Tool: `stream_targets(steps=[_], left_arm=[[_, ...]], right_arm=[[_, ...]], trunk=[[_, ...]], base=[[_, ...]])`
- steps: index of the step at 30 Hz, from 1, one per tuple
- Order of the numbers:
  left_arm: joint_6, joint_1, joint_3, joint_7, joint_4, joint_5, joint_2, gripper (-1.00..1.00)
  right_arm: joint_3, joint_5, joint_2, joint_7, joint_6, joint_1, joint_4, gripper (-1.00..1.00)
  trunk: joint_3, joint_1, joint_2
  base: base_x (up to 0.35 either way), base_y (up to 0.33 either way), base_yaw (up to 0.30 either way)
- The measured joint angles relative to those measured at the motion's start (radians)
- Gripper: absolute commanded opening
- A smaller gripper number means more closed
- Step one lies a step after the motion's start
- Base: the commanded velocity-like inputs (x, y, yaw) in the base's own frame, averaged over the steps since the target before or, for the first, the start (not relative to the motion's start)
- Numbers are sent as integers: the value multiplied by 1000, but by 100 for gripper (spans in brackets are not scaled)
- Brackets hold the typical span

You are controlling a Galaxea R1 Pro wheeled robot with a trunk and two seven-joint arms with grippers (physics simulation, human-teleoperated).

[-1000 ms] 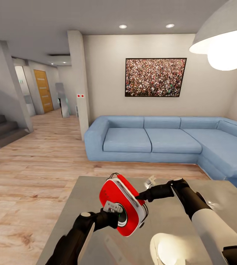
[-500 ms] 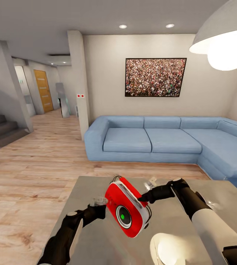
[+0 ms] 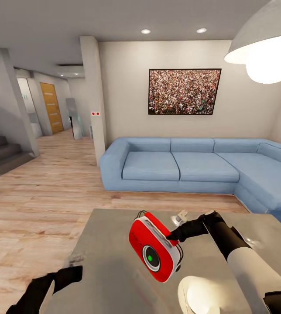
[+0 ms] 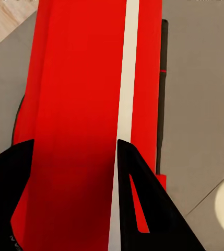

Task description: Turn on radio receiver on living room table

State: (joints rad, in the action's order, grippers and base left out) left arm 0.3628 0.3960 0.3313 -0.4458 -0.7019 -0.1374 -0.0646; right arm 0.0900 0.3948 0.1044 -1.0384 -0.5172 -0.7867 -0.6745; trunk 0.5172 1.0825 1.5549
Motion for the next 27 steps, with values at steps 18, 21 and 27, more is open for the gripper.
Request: stream_targets(steps=[18, 21, 27], left_arm=[[-300, 0, 161, -1, 370, 5, -130, -100], [-299, 0, 162, -1, 370, 6, -132, -100], [-301, 0, 176, -1, 370, 12, -137, -100]], right_arm=[[3, -9, -9, 308, -190, 0, 32, -100], [3, -10, -17, 323, -195, 0, 38, -100], [3, -10, -21, 332, -197, 0, 44, -100]], trunk=[[0, 0, 0], [0, 0, 0], [0, 0, 0]], base=[[0, 0, 0], [0, 0, 0], [0, 0, 0]])
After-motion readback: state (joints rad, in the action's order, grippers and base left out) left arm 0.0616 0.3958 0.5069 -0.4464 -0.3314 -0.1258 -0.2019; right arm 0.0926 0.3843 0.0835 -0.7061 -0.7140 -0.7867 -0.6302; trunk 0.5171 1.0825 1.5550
